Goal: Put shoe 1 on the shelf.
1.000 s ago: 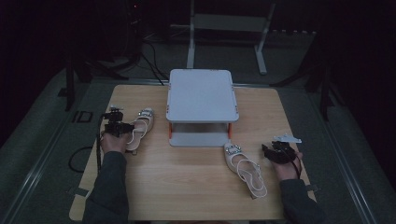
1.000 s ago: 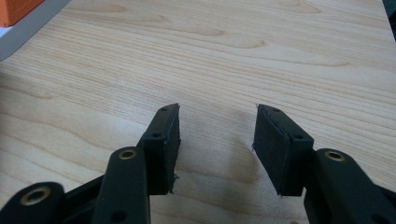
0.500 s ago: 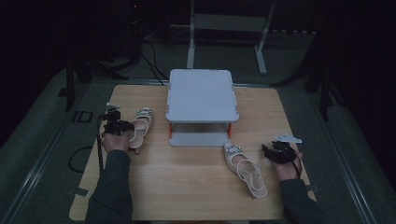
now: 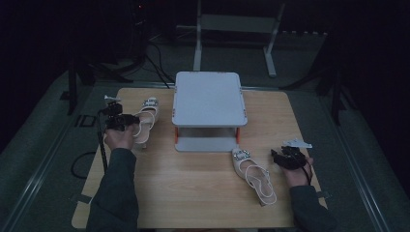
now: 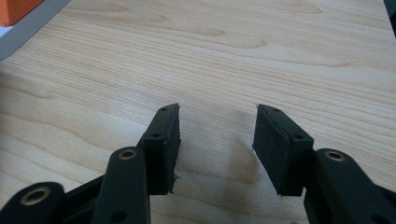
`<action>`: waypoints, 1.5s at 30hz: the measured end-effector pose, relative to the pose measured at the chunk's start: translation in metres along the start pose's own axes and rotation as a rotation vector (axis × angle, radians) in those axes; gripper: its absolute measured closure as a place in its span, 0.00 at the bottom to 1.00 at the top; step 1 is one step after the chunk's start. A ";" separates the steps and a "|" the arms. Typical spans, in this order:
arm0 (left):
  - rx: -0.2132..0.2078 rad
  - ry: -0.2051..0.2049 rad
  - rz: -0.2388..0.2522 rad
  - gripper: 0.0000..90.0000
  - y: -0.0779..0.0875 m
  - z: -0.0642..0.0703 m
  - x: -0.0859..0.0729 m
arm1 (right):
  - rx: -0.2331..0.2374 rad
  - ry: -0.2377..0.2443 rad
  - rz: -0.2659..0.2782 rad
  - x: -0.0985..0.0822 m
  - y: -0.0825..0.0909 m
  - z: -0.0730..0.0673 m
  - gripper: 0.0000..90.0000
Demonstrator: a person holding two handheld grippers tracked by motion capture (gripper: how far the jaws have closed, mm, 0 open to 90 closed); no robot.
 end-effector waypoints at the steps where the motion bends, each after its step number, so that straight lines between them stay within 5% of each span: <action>1: -0.004 0.000 0.004 0.90 0.001 0.003 0.002 | 0.000 0.001 0.000 0.000 0.000 0.000 0.56; 13: -0.008 -0.028 0.049 0.90 0.019 0.041 0.027 | 0.000 -0.005 -0.001 0.000 0.000 0.000 0.56; 24: -0.066 -0.037 0.133 0.90 0.042 0.109 0.068 | -0.002 -0.006 -0.002 0.000 0.000 -0.001 0.56; 33: -0.101 -0.030 0.111 0.89 0.018 0.153 0.073 | -0.006 -0.001 0.001 0.000 0.000 0.000 0.56; 45: -0.112 -0.022 0.102 0.89 -0.016 0.184 0.061 | -0.004 -0.006 0.003 0.000 0.001 0.000 0.56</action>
Point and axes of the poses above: each handheld gripper's, and its own axes: y roughly backward along the jaws, x roughly out of its top, z roughly to its right, the point moved 3 cm from there along -y, roughly forward along the jaws, and after that the axes turned 15 degrees about -x, right-handed, at the moved point
